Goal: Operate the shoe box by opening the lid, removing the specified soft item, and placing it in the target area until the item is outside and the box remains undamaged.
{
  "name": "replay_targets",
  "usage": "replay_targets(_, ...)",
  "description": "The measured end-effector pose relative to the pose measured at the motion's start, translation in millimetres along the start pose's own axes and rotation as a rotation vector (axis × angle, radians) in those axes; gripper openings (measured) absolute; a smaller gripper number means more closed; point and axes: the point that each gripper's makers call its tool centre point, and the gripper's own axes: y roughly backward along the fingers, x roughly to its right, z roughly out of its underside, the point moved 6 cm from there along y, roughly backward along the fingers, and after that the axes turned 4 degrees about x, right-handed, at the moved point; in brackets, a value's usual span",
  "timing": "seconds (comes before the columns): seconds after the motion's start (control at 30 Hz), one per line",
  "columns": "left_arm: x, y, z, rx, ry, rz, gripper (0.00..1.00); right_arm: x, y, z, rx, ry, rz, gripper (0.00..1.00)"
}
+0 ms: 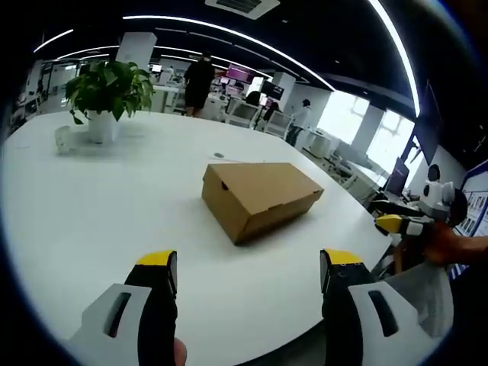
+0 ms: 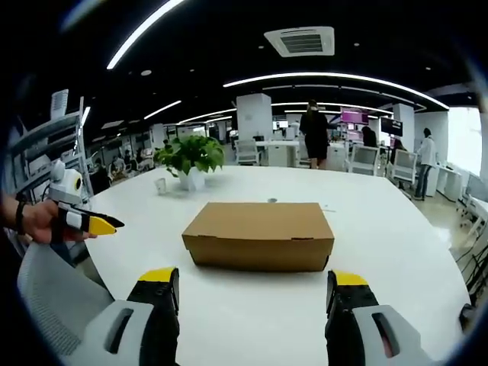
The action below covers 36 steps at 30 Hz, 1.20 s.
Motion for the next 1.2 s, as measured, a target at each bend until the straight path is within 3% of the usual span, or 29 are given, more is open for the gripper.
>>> replay_targets(1.2, -4.8, 1.6, -1.0, 0.014, 0.022, -0.024, 0.77, -3.9, -2.0, -0.3, 0.001, -0.002, -0.018, 0.77)
